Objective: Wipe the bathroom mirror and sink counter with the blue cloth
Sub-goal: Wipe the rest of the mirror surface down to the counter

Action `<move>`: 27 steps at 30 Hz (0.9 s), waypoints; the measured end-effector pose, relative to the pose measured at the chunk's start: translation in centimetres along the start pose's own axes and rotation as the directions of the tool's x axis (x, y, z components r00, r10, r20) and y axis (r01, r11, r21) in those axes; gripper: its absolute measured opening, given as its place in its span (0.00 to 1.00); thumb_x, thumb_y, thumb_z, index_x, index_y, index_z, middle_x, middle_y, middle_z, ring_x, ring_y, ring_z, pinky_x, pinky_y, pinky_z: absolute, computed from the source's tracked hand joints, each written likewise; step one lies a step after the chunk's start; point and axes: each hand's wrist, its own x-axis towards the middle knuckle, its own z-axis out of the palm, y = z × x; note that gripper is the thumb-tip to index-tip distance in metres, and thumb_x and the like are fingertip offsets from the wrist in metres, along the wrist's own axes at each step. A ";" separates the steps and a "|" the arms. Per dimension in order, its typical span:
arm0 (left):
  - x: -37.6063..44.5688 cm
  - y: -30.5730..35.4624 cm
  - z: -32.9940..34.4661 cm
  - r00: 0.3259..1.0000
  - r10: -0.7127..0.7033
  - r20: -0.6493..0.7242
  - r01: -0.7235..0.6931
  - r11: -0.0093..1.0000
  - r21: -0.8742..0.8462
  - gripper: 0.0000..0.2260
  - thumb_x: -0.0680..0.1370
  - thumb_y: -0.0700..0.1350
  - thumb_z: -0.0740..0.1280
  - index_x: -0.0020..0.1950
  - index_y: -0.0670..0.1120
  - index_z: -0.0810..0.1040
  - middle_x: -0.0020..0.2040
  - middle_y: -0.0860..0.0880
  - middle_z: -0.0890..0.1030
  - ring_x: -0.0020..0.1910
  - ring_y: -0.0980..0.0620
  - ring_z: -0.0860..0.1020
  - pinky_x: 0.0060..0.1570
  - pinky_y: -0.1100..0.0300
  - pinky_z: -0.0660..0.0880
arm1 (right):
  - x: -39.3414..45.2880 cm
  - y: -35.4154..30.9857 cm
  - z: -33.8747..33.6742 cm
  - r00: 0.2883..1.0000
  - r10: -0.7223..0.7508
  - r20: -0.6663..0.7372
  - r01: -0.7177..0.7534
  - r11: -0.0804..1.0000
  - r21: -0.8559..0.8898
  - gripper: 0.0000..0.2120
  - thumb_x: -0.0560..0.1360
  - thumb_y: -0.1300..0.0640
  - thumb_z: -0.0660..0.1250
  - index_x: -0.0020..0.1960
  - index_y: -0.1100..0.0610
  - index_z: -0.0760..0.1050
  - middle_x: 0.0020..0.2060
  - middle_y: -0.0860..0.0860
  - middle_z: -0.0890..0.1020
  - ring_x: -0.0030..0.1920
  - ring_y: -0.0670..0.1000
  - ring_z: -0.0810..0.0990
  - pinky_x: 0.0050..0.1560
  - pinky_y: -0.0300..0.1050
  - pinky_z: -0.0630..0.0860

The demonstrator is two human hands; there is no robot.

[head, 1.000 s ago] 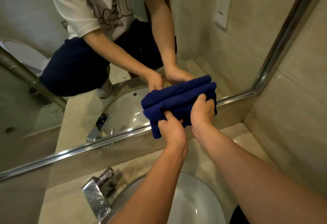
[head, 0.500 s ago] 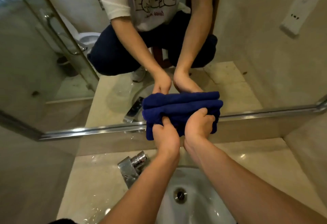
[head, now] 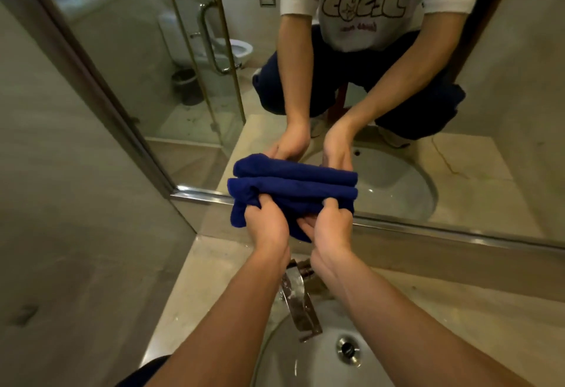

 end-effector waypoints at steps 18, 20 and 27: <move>5.6 3.8 -4.2 0.981 -0.176 -0.079 0.174 0.984 -0.033 0.07 0.83 0.43 0.57 0.47 0.46 0.72 0.45 0.46 0.78 0.44 0.47 0.76 0.49 0.51 0.75 | -1.1 2.1 6.0 0.990 0.068 0.126 -0.075 0.996 0.057 0.08 0.80 0.63 0.56 0.47 0.53 0.71 0.46 0.59 0.81 0.47 0.57 0.82 0.49 0.52 0.81; 6.8 4.0 -5.0 0.980 -0.181 -0.088 0.173 0.981 -0.091 0.06 0.83 0.44 0.58 0.49 0.46 0.72 0.48 0.45 0.78 0.46 0.46 0.77 0.51 0.49 0.77 | -1.1 2.9 7.1 0.984 0.066 0.165 -0.079 0.994 0.075 0.09 0.80 0.64 0.56 0.46 0.54 0.72 0.44 0.57 0.81 0.45 0.56 0.82 0.52 0.53 0.80; 10.8 6.6 -8.8 0.976 -0.183 -0.117 0.116 0.893 -0.435 0.14 0.81 0.48 0.62 0.66 0.46 0.72 0.53 0.45 0.81 0.45 0.47 0.80 0.39 0.56 0.75 | -2.4 6.3 13.9 0.950 0.111 0.293 -0.114 0.993 -0.009 0.09 0.76 0.60 0.67 0.56 0.58 0.75 0.46 0.56 0.83 0.42 0.52 0.81 0.41 0.44 0.78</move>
